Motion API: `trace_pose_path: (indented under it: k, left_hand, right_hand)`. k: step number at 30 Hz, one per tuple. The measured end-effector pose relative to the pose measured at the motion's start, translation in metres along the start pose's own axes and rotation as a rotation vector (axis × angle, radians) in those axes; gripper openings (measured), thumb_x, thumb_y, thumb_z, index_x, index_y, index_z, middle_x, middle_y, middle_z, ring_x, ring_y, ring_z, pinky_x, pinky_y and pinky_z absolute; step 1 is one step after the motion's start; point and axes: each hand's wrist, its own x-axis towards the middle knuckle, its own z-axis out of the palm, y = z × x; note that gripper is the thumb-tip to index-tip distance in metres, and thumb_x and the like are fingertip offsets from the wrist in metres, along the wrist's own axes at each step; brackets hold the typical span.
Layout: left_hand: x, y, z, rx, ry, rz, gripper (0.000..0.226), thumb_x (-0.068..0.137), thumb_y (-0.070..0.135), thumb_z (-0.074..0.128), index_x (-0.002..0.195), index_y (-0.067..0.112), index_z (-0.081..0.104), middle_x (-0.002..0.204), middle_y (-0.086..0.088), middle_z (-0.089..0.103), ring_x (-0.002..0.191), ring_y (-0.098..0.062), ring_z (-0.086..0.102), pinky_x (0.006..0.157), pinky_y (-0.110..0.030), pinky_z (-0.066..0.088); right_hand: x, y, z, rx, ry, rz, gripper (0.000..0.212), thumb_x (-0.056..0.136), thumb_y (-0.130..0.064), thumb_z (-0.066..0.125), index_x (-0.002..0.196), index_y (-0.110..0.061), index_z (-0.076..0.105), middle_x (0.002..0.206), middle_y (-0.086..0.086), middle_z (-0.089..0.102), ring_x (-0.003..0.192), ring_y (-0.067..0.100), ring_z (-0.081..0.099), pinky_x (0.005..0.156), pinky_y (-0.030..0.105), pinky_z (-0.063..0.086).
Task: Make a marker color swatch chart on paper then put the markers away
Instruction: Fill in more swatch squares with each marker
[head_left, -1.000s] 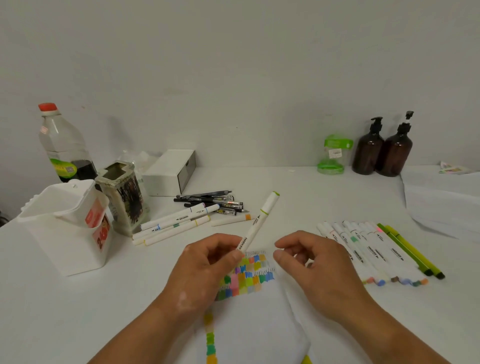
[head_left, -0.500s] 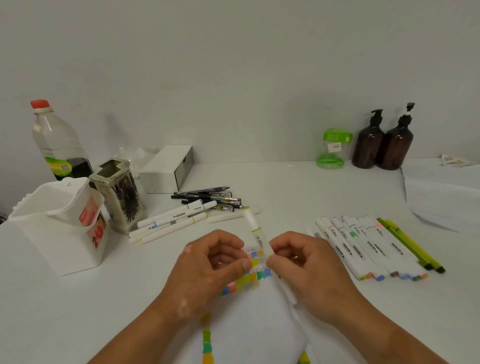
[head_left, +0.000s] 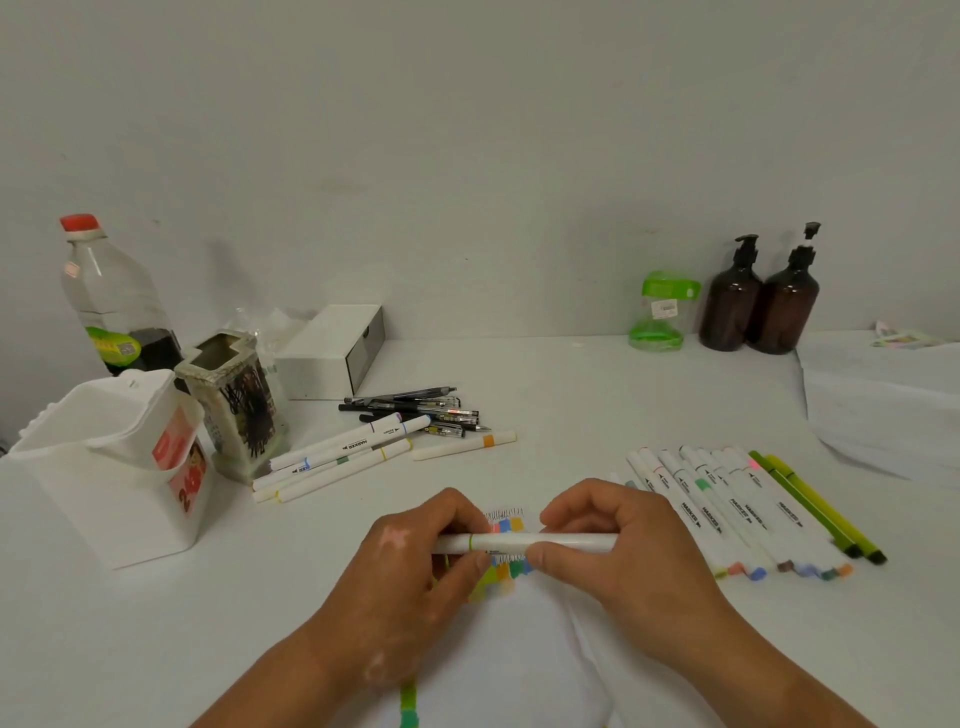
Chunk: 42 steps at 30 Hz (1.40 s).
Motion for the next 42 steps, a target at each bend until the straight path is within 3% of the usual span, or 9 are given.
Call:
trace_pose_path:
  k: [4, 7, 13, 21, 25, 29, 32, 37, 42]
  left_hand:
    - [-0.001, -0.002, 0.001, 0.082, -0.069, 0.054, 0.009, 0.097, 0.036, 0.056, 0.105, 0.040, 0.056, 0.090, 0.016, 0.064, 0.077, -0.010, 0.057, 0.067, -0.023, 0.049]
    - [0.001, -0.002, 0.005, 0.168, -0.115, 0.111, 0.024, 0.098, 0.043, 0.046, 0.115, 0.037, 0.062, 0.100, 0.019, 0.063, 0.091, -0.003, 0.057, 0.078, -0.021, 0.046]
    - [0.002, -0.001, 0.003, 0.143, -0.121, 0.127, 0.034, 0.103, 0.052, 0.033, 0.111, 0.034, 0.061, 0.086, 0.012, 0.061, 0.077, -0.011, 0.056, 0.069, -0.030, 0.047]
    - [0.001, 0.003, 0.008, 0.020, -0.119, 0.123, 0.029, 0.102, 0.052, 0.042, 0.115, 0.038, 0.063, 0.086, 0.010, 0.065, 0.076, -0.013, 0.060, 0.067, -0.029, 0.048]
    - [0.002, -0.007, 0.008, 0.078, -0.104, 0.010, 0.048, 0.083, 0.078, 0.050, 0.119, 0.047, 0.056, 0.082, 0.012, 0.062, 0.072, -0.005, 0.054, 0.061, -0.013, 0.042]
    - [-0.001, -0.017, 0.012, 0.278, -0.163, -0.121, 0.086, 0.055, 0.099, 0.047, 0.128, 0.054, 0.048, 0.104, 0.036, 0.052, 0.093, 0.005, 0.052, 0.080, -0.014, 0.048]
    - [0.001, -0.018, 0.016, 0.365, -0.189, -0.111, 0.092, 0.052, 0.102, 0.047, 0.131, 0.055, 0.045, 0.093, 0.039, 0.044, 0.088, 0.010, 0.046, 0.071, -0.009, 0.036]
    - [0.003, -0.023, 0.015, 0.396, -0.206, -0.147, 0.095, 0.048, 0.103, 0.044, 0.130, 0.055, 0.047, 0.103, 0.037, 0.043, 0.095, 0.003, 0.046, 0.076, -0.011, 0.034]
    - [0.003, -0.024, 0.015, 0.415, -0.219, -0.151, 0.099, 0.048, 0.104, 0.041, 0.132, 0.053, 0.047, 0.117, 0.033, 0.051, 0.097, 0.002, 0.042, 0.082, -0.017, 0.034]
  right_hand:
    - [0.000, 0.000, 0.003, 0.010, -0.005, -0.006, 0.029, 0.068, -0.018, 0.094, 0.076, -0.037, 0.073, 0.068, -0.014, 0.074, 0.060, -0.003, 0.065, 0.055, 0.008, 0.043]
    - [-0.002, -0.001, 0.002, 0.050, -0.044, 0.002, 0.026, 0.069, -0.016, 0.094, 0.073, -0.033, 0.074, 0.064, -0.013, 0.072, 0.056, -0.002, 0.063, 0.054, 0.008, 0.042]
    - [-0.001, -0.006, -0.006, 0.274, -0.118, 0.022, 0.022, 0.076, -0.003, 0.088, 0.079, -0.024, 0.078, 0.067, 0.007, 0.074, 0.058, 0.014, 0.069, 0.054, 0.023, 0.053]
    - [-0.003, 0.001, 0.006, 0.408, -0.226, 0.038, 0.019, 0.069, -0.027, 0.085, 0.083, -0.018, 0.077, 0.071, 0.009, 0.071, 0.064, 0.018, 0.066, 0.056, 0.027, 0.053]
    - [0.003, 0.006, 0.003, 0.457, -0.099, 0.084, 0.008, 0.072, -0.022, 0.072, 0.070, -0.017, 0.067, 0.059, 0.009, 0.059, 0.055, 0.020, 0.056, 0.050, 0.028, 0.048]
    - [0.007, 0.012, -0.005, 0.549, -0.054, 0.193, 0.020, 0.079, -0.016, 0.058, 0.078, -0.010, 0.077, 0.061, 0.015, 0.061, 0.053, 0.022, 0.058, 0.045, 0.032, 0.048]
    - [0.005, 0.012, 0.002, 0.458, -0.129, 0.237, 0.017, 0.080, -0.018, 0.062, 0.080, -0.011, 0.078, 0.065, 0.014, 0.068, 0.056, 0.021, 0.062, 0.049, 0.029, 0.052]
    - [0.002, 0.019, 0.005, 0.051, -0.163, 0.168, 0.008, 0.081, -0.017, 0.073, 0.077, -0.025, 0.073, 0.055, -0.003, 0.063, 0.048, 0.011, 0.055, 0.046, 0.025, 0.045]
    - [0.001, 0.023, 0.009, -0.066, -0.146, 0.107, 0.009, 0.083, -0.027, 0.077, 0.083, -0.035, 0.074, 0.060, -0.011, 0.067, 0.052, 0.003, 0.057, 0.051, 0.021, 0.046]
